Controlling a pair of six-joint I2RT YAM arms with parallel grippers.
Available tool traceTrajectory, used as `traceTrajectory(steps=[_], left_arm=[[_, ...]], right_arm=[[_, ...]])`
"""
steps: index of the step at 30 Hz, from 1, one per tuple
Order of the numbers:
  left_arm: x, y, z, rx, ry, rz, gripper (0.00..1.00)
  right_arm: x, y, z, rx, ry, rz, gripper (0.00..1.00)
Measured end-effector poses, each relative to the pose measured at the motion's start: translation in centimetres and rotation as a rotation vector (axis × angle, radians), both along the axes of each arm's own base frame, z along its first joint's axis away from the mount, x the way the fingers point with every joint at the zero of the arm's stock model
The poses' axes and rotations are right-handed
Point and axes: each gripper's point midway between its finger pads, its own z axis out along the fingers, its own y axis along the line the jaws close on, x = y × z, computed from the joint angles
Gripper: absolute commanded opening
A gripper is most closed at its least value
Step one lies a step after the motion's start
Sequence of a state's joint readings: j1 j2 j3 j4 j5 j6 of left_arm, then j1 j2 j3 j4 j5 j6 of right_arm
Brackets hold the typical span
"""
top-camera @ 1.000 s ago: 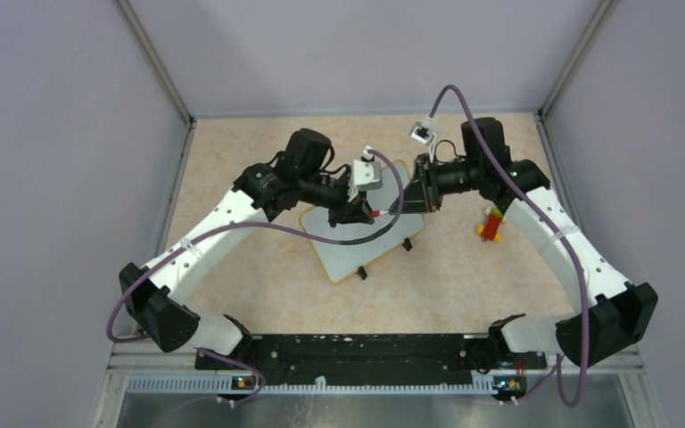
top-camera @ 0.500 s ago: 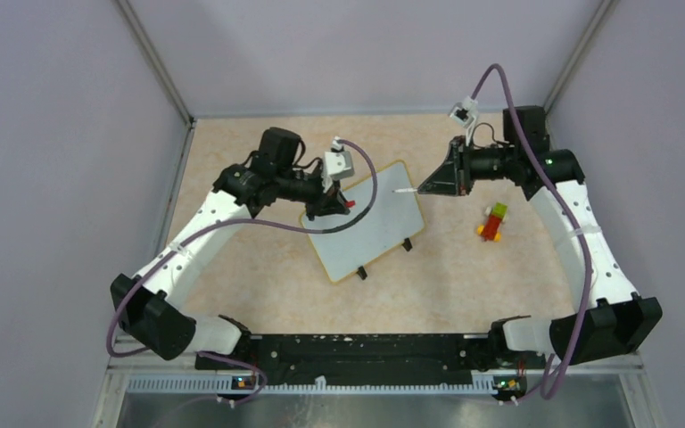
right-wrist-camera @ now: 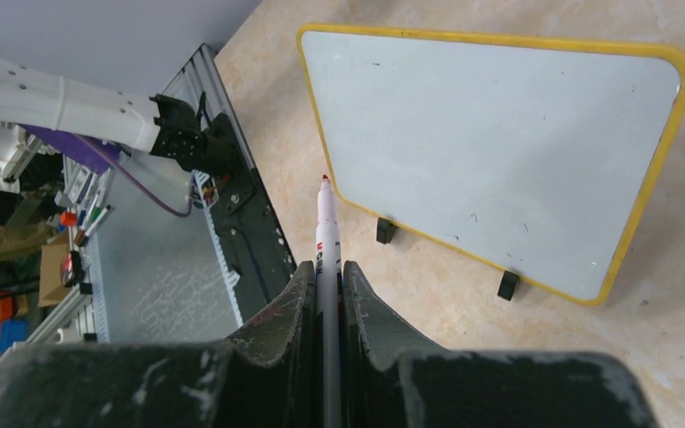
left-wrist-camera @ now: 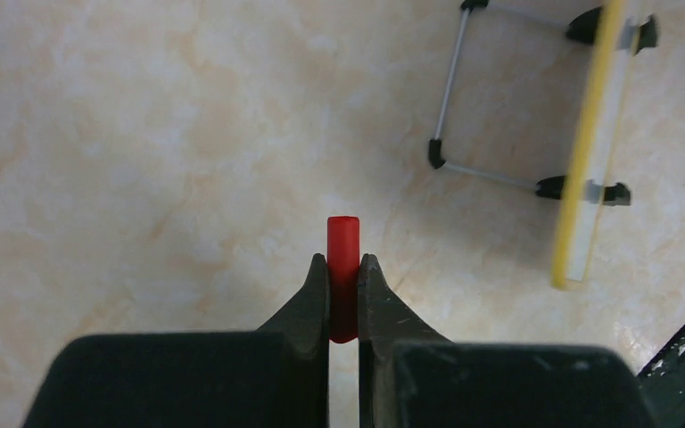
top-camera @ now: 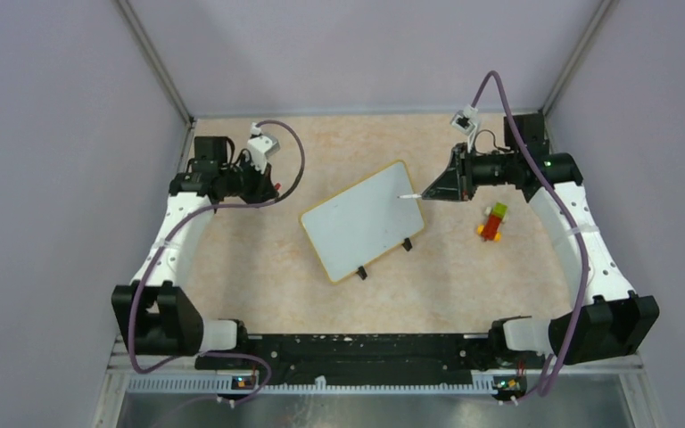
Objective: Write a sentence on the whiteboard
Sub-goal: Place the pen cap at the center of the board.
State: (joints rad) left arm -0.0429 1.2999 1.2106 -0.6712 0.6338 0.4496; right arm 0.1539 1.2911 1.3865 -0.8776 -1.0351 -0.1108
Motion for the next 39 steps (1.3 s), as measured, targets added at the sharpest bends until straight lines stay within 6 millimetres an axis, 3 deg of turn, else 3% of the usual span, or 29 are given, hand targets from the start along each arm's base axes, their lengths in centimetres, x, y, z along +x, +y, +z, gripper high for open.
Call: traceTrajectory(steps=[5,7,13,20,25,33,36,39], left_arm=[[0.7,2.7,-8.2,0.082,0.229,0.089,0.05],[0.6,3.5,-10.4,0.107,0.291,0.11,0.08],[0.1,5.2,-14.5,0.165,0.404,0.151,0.16],[-1.1,5.4,-18.6,0.18,0.536,0.124,0.28],[-2.1,5.4,-19.4,0.188,0.567,0.104,0.43],[-2.6,5.4,-19.4,0.184,0.582,0.091,0.49],[-2.0,4.6,-17.9,0.128,0.576,0.073,0.52],[0.5,3.0,-14.7,0.026,0.5,0.032,0.56]], right_arm=[[-0.1,-0.1,-1.1,-0.008,0.015,0.005,0.0],[-0.2,-0.1,-1.3,-0.013,0.017,0.008,0.0],[-0.2,-0.1,-1.5,-0.017,0.007,0.015,0.0],[-0.3,-0.2,-1.9,-0.021,0.017,0.016,0.0],[-0.3,-0.2,-1.9,-0.022,0.013,0.017,0.0],[-0.3,-0.2,-1.9,-0.023,0.01,0.018,0.0],[-0.3,-0.2,-1.9,-0.022,0.01,0.018,0.0],[-0.3,-0.2,-1.9,-0.022,0.011,0.019,0.0]])
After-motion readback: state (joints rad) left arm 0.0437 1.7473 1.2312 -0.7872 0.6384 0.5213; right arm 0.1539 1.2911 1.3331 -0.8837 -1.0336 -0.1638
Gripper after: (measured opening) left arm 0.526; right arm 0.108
